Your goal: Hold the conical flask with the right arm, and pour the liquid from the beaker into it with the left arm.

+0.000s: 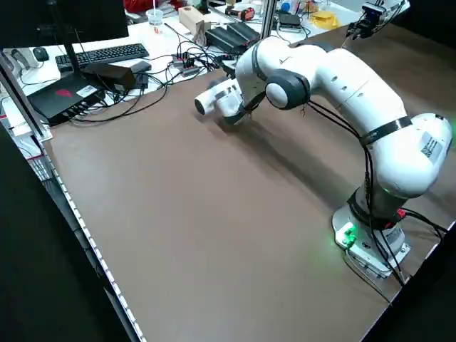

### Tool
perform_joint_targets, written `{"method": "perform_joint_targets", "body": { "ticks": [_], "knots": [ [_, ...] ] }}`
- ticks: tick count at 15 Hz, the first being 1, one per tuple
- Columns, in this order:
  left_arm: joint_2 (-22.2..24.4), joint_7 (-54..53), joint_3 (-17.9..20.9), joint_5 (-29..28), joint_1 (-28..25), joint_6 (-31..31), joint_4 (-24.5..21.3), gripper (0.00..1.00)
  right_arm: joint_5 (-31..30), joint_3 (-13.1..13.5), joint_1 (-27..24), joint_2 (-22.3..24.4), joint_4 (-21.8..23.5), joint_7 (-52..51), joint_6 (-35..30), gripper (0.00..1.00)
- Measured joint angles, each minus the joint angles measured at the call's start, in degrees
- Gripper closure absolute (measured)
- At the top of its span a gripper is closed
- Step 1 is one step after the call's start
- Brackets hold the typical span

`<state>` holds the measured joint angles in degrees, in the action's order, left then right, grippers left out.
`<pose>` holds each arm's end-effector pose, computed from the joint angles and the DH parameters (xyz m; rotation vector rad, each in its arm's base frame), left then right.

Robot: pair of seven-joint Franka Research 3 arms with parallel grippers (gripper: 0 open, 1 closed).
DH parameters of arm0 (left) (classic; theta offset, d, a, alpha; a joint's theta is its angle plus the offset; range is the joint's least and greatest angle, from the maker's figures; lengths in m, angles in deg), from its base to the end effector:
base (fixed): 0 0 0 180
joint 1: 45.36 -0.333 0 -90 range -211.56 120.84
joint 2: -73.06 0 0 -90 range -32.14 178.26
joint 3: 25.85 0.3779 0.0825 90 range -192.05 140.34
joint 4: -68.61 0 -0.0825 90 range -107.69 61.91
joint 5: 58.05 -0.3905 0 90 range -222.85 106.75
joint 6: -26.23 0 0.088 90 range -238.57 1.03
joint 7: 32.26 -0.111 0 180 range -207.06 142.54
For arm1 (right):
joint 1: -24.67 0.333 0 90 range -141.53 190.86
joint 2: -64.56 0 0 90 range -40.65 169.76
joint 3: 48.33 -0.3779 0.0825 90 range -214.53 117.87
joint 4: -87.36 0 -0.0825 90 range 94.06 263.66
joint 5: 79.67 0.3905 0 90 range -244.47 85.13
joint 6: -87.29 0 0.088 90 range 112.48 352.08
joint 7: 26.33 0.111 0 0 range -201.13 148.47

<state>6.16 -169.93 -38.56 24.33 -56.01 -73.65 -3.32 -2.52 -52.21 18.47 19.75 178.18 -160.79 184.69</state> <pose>0.7718 -0.0668 0.1088 1.3035 -1.1610 1.2852 0.7171 0.0579 0.2391 -1.3544 -1.3525 -1.0947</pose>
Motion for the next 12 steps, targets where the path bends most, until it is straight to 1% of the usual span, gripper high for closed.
{"method": "perform_joint_targets", "body": {
  "ticks": [3,7,8,10,12],
  "knots": [
    [2.38,0.81,0.00,0.00,0.04,0.00,0.14,0.04,6.72,-0.09,5.08,3.31,4.87,0.00,6.55,0.61],
    [6.19,4.38,0.01,-0.71,1.19,-0.05,0.20,0.04,14.97,-0.17,13.37,9.53,12.49,0.00,15.65,0.61],
    [7.99,6.97,0.02,-2.58,2.25,-0.45,0.20,0.04,19.71,-0.21,17.83,11.83,15.07,-0.01,20.99,0.61],
    [9.70,9.47,0.02,-4.08,3.40,-2.78,0.21,0.04,23.77,-0.21,22.67,13.14,16.29,0.01,26.52,0.61],
    [11.16,12.43,0.03,-5.96,4.54,-5.99,0.21,0.04,28.25,-0.15,27.38,13.42,16.53,0.34,31.48,0.61]
  ]
}}
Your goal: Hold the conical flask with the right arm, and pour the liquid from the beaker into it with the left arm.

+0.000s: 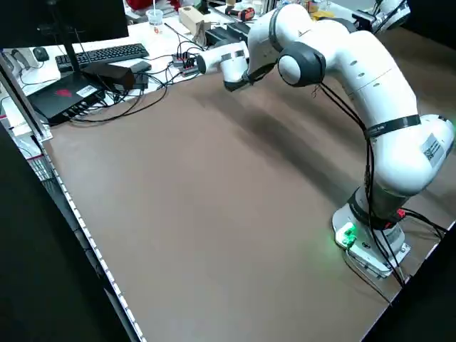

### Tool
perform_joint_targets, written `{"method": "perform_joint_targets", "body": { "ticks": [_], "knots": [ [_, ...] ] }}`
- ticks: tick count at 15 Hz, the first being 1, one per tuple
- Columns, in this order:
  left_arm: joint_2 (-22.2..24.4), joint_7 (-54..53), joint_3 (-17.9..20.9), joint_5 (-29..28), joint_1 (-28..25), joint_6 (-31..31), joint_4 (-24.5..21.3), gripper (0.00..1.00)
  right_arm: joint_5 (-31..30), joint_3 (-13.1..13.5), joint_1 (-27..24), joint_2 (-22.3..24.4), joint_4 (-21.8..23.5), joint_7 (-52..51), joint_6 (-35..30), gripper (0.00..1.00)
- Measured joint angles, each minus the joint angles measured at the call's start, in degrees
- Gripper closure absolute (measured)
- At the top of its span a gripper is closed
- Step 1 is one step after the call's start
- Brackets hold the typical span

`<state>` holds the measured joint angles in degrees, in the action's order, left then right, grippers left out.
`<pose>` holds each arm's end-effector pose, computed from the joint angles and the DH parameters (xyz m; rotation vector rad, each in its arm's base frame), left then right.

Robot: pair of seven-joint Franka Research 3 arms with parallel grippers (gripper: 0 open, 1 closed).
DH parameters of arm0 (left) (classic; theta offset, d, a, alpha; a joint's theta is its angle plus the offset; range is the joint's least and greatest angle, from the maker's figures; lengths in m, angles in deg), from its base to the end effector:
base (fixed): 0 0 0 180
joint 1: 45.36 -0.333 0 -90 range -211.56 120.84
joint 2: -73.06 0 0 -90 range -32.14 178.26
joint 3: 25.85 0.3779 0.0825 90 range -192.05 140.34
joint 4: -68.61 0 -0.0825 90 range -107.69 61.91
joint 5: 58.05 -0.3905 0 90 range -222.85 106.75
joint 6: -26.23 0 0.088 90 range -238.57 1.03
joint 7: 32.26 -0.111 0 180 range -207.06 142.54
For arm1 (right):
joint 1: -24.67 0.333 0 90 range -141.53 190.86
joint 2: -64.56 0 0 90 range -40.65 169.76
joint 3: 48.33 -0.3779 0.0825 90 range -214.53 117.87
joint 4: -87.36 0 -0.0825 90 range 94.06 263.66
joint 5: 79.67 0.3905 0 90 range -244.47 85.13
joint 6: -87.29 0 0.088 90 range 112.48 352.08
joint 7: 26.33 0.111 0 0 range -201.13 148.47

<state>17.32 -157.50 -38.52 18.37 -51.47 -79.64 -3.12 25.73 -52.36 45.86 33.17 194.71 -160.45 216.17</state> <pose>0.7976 -0.1132 0.2456 1.3834 -1.3023 1.1716 0.6086 0.3144 0.2770 -1.6515 -1.2253 -1.1249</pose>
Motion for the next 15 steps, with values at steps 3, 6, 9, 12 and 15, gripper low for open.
{"method": "perform_joint_targets", "body": {
  "ticks": [3,6,9,12,15],
  "knots": [
    [1.19,3.87,0.00,-2.55,2.41,-4.14,-0.01,0.04,8.92,0.34,6.84,-0.01,-0.76,0.14,4.50,0.61],
    [1.58,6.24,0.03,-3.72,5.34,-8.44,-0.01,0.04,12.91,0.92,11.47,-0.05,-3.54,1.42,8.83,0.61],
    [1.70,7.74,0.05,-5.77,7.14,-10.36,0.00,0.04,14.04,1.18,13.79,-1.18,-7.12,2.69,14.32,0.61],
    [2.45,8.58,-0.03,-8.45,7.51,-10.45,0.02,0.04,15.43,1.27,15.03,-3.31,-10.07,2.91,17.07,0.61],
    [3.11,8.60,-0.04,-10.22,7.26,-9.77,0.02,0.04,16.05,1.32,15.24,-6.01,-12.58,2.68,19.00,0.61]
  ]
}}
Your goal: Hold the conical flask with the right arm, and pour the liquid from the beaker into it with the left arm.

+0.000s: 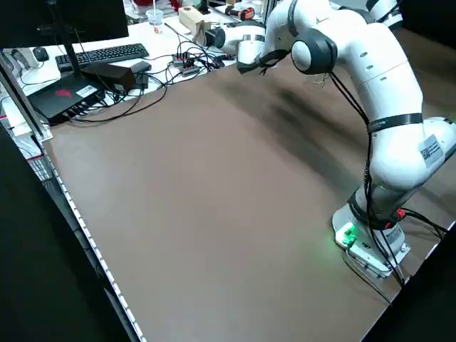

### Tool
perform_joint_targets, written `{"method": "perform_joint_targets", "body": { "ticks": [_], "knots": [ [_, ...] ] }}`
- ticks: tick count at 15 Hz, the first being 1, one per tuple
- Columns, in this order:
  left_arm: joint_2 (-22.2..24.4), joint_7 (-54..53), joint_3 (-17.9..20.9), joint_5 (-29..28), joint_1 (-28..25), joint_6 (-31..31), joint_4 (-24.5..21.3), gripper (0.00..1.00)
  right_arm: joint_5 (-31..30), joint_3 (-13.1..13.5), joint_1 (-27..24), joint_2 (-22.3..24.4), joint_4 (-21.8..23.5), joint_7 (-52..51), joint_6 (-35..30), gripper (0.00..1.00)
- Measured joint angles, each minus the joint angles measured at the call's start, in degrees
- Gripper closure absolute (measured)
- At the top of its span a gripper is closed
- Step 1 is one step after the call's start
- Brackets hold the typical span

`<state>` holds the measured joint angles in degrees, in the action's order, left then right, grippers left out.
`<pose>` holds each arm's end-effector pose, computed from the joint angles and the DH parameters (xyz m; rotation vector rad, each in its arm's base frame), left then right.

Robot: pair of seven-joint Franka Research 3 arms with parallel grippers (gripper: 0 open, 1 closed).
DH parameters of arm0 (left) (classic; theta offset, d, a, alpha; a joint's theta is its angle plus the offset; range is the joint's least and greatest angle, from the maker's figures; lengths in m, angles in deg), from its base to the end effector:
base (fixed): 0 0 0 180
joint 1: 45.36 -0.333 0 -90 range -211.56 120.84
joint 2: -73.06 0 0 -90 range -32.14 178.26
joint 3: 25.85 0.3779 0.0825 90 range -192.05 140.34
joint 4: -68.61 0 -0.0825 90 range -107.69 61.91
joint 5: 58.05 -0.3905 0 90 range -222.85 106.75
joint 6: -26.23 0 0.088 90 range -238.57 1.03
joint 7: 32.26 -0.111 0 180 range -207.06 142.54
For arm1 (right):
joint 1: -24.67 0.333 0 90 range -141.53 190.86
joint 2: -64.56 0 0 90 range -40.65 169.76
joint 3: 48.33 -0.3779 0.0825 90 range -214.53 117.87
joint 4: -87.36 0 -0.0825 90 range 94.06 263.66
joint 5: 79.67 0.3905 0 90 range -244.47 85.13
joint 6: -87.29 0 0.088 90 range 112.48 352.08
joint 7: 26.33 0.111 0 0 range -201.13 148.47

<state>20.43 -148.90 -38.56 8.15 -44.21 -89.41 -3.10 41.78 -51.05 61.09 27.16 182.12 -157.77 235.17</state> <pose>0.7909 -0.1936 0.2729 1.5167 -1.4819 0.9986 0.5849 0.4516 0.2817 -1.8343 -1.0784 -1.1678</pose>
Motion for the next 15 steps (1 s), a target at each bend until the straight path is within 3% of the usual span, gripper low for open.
{"method": "perform_joint_targets", "body": {
  "ticks": [8,15],
  "knots": [
    [2.42,0.07,-0.55,-7.24,0.52,3.23,0.01,0.04,3.39,0.13,0.00,-6.50,-7.31,-2.49,2.81,0.61],
    [2.66,0.79,-0.62,-7.55,2.47,3.20,0.01,0.04,3.74,0.05,0.00,-8.05,-8.62,-3.32,2.72,0.61]
  ]
}}
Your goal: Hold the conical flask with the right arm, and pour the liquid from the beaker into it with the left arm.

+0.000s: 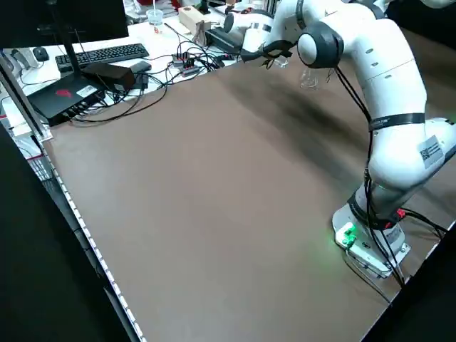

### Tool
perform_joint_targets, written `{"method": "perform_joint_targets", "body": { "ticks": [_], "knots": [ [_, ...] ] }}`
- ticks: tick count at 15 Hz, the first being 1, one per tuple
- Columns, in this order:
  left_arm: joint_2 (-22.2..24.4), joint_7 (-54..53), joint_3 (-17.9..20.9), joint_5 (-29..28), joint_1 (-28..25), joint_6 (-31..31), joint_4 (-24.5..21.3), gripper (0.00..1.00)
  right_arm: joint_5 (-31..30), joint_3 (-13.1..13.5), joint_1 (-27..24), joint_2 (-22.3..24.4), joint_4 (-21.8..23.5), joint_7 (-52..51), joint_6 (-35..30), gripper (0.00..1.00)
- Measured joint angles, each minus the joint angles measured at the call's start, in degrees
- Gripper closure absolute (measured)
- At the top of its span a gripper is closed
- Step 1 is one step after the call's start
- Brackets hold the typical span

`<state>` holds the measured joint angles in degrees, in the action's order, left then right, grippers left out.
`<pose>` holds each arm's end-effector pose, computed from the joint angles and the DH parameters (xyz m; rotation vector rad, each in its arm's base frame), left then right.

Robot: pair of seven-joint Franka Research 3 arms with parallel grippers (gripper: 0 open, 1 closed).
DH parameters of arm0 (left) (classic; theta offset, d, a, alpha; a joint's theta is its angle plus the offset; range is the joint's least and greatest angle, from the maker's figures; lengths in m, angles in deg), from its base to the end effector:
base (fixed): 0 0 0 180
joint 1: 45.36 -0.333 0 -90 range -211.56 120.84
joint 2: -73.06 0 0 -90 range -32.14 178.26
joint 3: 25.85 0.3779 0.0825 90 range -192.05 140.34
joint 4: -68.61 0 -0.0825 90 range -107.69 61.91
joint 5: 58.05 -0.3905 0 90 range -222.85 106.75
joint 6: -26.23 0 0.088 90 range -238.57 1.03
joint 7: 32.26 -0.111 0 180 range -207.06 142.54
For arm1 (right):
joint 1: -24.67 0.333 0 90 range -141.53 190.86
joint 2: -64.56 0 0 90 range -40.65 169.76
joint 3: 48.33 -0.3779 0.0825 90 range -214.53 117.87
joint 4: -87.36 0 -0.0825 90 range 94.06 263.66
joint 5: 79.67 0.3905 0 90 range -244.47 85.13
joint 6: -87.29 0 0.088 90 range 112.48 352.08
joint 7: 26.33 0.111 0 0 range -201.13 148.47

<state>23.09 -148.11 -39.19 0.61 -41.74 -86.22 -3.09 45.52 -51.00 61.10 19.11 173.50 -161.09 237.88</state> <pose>0.7729 -0.2349 0.3045 1.4115 -1.6591 0.8962 0.6137 0.4656 0.2393 -1.8780 -1.0522 -1.2162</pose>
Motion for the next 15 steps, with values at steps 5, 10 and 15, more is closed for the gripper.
{"method": "perform_joint_targets", "body": {
  "ticks": [5,10,15],
  "knots": [
    [0.10,2.24,0.00,0.00,2.57,-3.46,0.00,0.04,0.17,-0.02,0.00,-0.49,-0.03,-0.85,-0.84,0.61],
    [0.36,3.71,0.32,-0.12,3.22,-5.52,0.02,0.04,0.21,-0.02,0.00,-0.71,-0.10,-0.93,-0.87,0.61],
    [1.51,3.90,0.29,-4.33,4.90,-6.99,0.02,0.04,0.46,0.03,-0.01,-1.89,-1.70,-1.23,-0.90,0.61]
  ]
}}
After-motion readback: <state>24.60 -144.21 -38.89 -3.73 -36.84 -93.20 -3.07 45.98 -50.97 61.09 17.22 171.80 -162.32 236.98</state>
